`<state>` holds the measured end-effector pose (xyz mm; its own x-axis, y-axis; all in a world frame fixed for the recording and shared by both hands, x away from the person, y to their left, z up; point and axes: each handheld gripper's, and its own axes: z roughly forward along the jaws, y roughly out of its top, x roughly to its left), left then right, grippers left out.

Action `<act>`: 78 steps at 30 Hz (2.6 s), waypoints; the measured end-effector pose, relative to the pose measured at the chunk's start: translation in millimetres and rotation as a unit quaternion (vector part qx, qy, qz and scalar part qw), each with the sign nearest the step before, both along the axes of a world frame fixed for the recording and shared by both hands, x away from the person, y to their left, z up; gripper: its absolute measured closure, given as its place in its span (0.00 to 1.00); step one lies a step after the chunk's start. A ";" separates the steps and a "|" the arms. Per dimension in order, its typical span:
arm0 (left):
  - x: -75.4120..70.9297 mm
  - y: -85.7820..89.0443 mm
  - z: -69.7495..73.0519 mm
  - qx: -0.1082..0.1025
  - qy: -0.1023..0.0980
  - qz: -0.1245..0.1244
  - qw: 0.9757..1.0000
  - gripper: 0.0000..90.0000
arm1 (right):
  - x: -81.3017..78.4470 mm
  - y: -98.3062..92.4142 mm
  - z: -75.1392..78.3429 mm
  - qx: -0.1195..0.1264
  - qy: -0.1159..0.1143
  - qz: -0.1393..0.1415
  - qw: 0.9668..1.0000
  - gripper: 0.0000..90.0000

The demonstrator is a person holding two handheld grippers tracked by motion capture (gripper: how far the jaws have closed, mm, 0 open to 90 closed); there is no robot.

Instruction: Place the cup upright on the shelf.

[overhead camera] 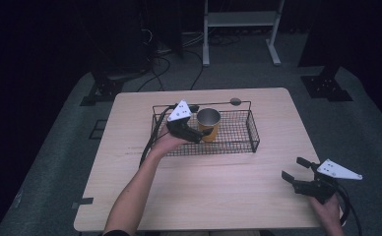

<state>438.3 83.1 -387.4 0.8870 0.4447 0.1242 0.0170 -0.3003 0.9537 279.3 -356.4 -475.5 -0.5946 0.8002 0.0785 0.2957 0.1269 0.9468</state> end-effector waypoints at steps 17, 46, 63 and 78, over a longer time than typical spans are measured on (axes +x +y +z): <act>-18.8 7.6 -7.1 -0.011 0.000 -0.001 1.000 0.02 | 0.0 0.4 0.0 -0.001 0.000 0.000 1.000 0.15; -50.2 20.2 -18.9 -0.027 0.004 -0.002 1.000 0.02 | -0.1 1.0 -0.1 -0.003 0.001 -0.001 1.000 0.15; -68.6 30.8 -36.2 -0.025 0.010 0.007 1.000 0.02 | -0.2 1.5 -0.2 -0.004 0.002 -0.003 1.000 0.15; -84.0 40.3 -49.1 -0.028 0.019 0.011 0.999 0.02 | -0.3 1.8 -0.2 -0.005 0.002 -0.003 1.000 0.15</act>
<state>354.3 123.4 -436.5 0.8801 0.4702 0.0654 0.0595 -0.2460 0.9674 279.1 -354.6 -475.6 -0.5891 0.8047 0.0738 0.3010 0.1337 0.9442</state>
